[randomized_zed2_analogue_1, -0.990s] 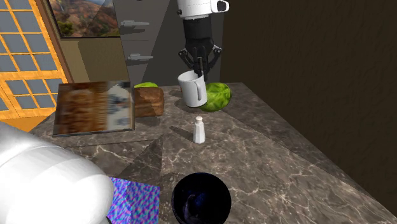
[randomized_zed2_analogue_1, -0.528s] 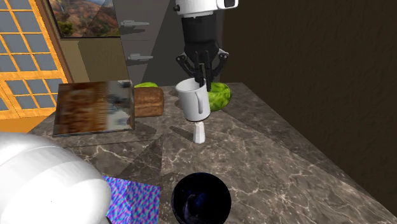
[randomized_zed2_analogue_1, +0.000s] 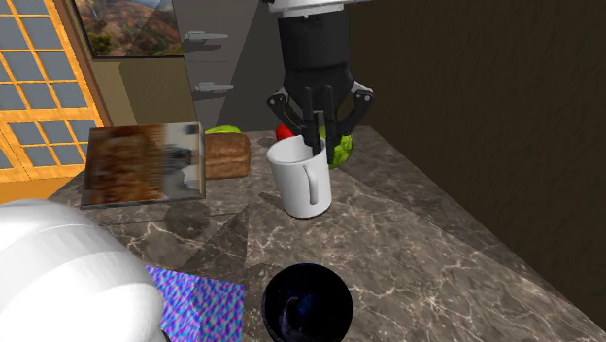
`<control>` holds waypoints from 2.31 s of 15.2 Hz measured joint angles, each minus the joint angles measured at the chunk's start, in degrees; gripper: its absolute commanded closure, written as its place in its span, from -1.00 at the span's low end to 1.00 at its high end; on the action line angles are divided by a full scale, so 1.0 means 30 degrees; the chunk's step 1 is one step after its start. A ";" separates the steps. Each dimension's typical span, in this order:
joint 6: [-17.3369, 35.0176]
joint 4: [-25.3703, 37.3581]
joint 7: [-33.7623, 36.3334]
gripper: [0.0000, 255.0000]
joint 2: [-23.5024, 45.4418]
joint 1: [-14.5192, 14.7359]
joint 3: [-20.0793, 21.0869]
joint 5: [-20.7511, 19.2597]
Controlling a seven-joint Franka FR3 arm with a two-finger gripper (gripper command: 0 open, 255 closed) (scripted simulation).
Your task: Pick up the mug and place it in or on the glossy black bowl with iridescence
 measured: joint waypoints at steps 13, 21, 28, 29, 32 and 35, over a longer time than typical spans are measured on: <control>-0.0409 -0.2124 -0.2028 1.00 -0.2867 -0.1612 -0.1965 -0.1969; 0.1400 -0.4302 -0.1909 1.00 -0.3212 -0.2038 -0.2806 -0.2813; 0.2394 -0.5453 -0.1829 1.00 -0.3342 -0.2312 -0.3277 -0.3317; 0.2409 -0.5465 -0.1825 1.00 -0.3340 -0.2313 -0.3282 -0.3322; 0.2421 -0.5476 -0.1820 -1.00 -0.3340 -0.2312 -0.3283 -0.3325; 0.2423 -0.5475 -0.1819 -1.00 -0.3342 -0.2312 -0.3282 -0.3324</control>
